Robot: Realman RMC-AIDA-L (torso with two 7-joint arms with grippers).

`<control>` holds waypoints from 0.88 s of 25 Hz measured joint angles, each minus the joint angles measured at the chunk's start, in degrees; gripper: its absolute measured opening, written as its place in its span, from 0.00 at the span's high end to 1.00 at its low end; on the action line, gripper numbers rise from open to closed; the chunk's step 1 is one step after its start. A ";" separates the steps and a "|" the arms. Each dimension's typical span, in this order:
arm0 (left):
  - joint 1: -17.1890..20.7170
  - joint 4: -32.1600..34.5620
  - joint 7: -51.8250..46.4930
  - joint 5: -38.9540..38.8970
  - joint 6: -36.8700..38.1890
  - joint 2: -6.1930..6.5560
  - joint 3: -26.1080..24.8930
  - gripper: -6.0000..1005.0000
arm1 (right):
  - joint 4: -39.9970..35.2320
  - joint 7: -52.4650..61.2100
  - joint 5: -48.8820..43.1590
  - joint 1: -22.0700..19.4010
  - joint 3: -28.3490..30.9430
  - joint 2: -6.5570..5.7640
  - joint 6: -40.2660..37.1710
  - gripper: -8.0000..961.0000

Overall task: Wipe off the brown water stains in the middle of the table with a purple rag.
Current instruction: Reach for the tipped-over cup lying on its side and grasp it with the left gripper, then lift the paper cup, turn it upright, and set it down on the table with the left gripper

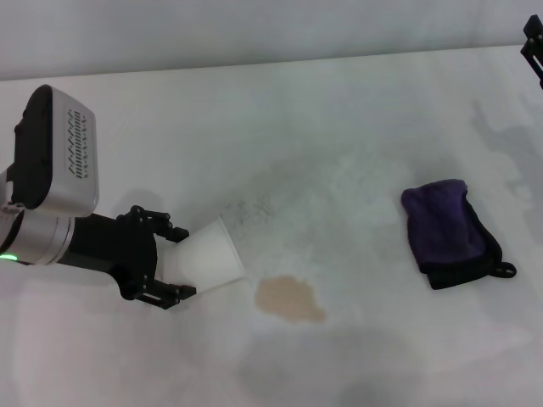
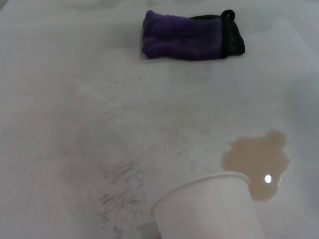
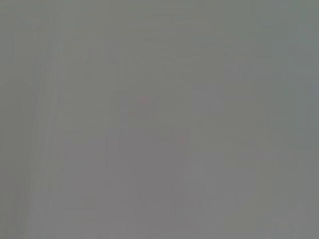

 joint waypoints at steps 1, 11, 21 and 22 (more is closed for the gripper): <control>0.00 -0.07 0.26 -0.03 0.00 0.00 0.00 0.16 | 0.00 0.02 -0.01 0.00 -0.02 0.00 0.01 0.12; 0.82 1.28 0.98 -4.37 -0.06 0.08 -0.56 0.21 | 0.00 -0.03 -0.25 0.03 -0.34 0.04 0.07 0.12; 9.33 6.80 6.14 -21.39 -0.12 0.03 -6.69 0.31 | -0.25 -0.30 -0.88 0.08 -1.72 -0.03 0.34 0.12; 10.04 5.83 7.87 -23.77 -0.16 -0.02 -7.87 0.31 | -0.44 -0.31 -0.90 0.09 -2.28 -0.03 0.35 0.12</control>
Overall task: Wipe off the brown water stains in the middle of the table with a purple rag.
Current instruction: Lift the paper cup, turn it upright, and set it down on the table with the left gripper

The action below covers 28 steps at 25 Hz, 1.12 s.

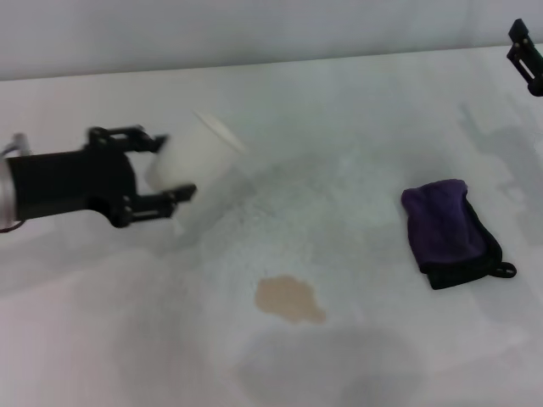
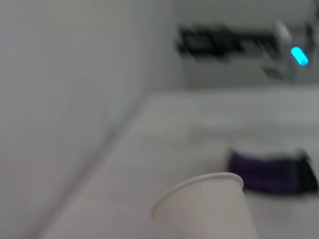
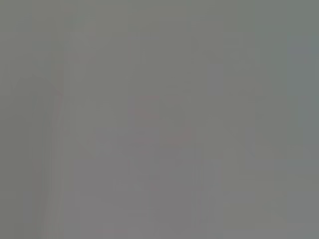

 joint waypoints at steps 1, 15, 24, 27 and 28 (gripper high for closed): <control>0.83 -1.87 2.79 -3.36 0.00 -0.02 -1.37 0.31 | -0.21 -0.02 -0.01 0.00 -0.48 0.00 0.01 0.12; 5.70 -23.63 26.93 -22.41 0.71 -0.12 -2.73 0.32 | -2.70 -0.13 -0.63 -1.31 -3.13 -0.20 0.21 0.12; 7.32 -32.78 38.18 -25.20 0.44 -0.31 -2.98 0.32 | -2.81 -0.13 -0.62 -1.70 -4.27 -0.20 -0.17 0.12; 9.49 -33.07 42.52 -27.15 0.66 -0.36 -2.67 0.33 | -2.81 -0.18 -0.62 -1.77 -4.38 -0.21 -0.62 0.12; 9.99 -33.42 44.18 -27.86 0.67 -0.38 -2.62 0.33 | -2.81 -0.19 -0.61 -1.78 -4.38 -0.20 -0.73 0.12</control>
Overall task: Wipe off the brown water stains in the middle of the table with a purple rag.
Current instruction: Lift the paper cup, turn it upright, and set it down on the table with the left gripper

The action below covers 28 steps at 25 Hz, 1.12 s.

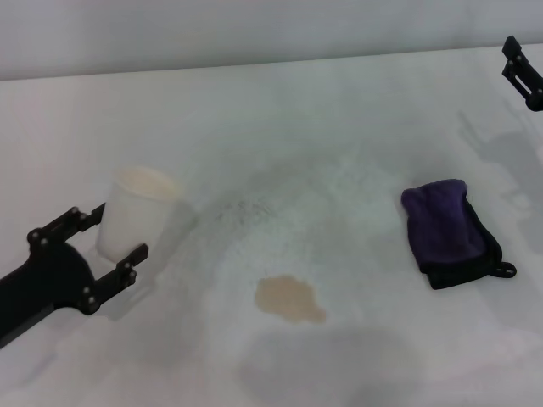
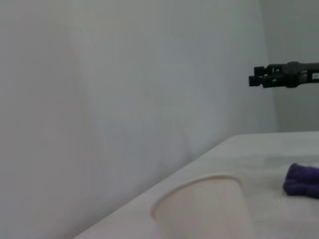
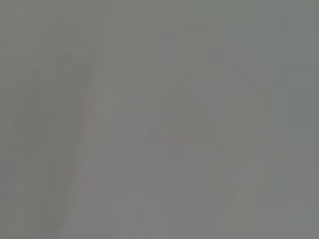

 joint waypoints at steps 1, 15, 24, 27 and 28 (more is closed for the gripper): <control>0.26 -0.65 1.41 -0.66 0.00 -0.03 0.01 0.33 | 0.00 -0.01 0.00 0.00 -0.01 0.00 -0.07 0.12; 0.62 -9.52 14.59 -3.63 -0.65 -0.08 -0.41 0.33 | 0.37 0.04 0.00 0.07 0.00 0.18 -0.08 0.12; 1.27 -11.25 15.60 -4.46 -2.59 -0.04 -0.37 0.33 | 0.53 0.31 0.00 0.02 0.00 0.18 -0.08 0.12; 1.27 -11.41 15.62 -4.53 -3.12 -0.04 -0.20 0.33 | 0.49 0.28 -0.01 0.18 0.00 0.18 -0.11 0.12; 1.27 -11.56 15.63 -4.56 -3.23 -0.04 -0.13 0.33 | 0.49 0.25 0.00 0.31 0.00 0.18 -0.12 0.12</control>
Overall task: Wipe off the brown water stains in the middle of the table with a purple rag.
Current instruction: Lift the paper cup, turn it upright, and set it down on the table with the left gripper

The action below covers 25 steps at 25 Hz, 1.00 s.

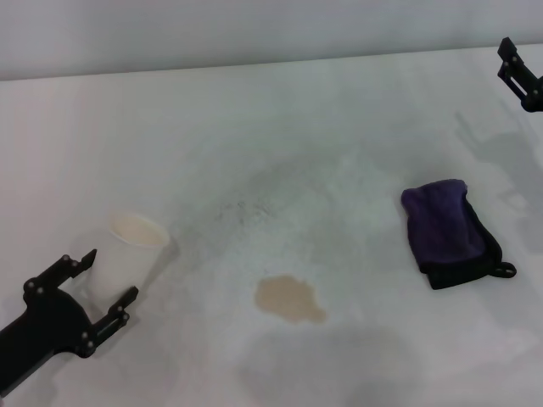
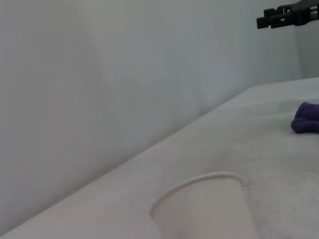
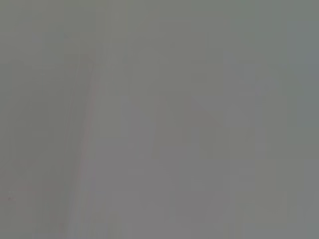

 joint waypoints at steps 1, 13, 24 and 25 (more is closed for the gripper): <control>-0.03 -0.22 0.01 -0.02 -0.07 0.00 0.05 0.33 | 0.00 -0.01 0.00 0.11 0.00 0.00 -0.02 0.12; 0.03 -2.91 2.66 0.00 -1.10 -0.40 0.02 0.34 | -0.37 -0.08 0.00 0.59 0.00 -0.08 -1.48 0.12; -0.46 -4.28 2.65 -2.93 -1.05 -0.38 0.08 0.34 | -0.39 -0.18 0.00 0.78 -0.09 -0.09 -1.99 0.12; -0.50 -4.41 2.53 -2.95 -1.16 -0.37 0.07 0.33 | -0.39 -0.19 0.00 0.78 -0.12 -0.07 -1.99 0.12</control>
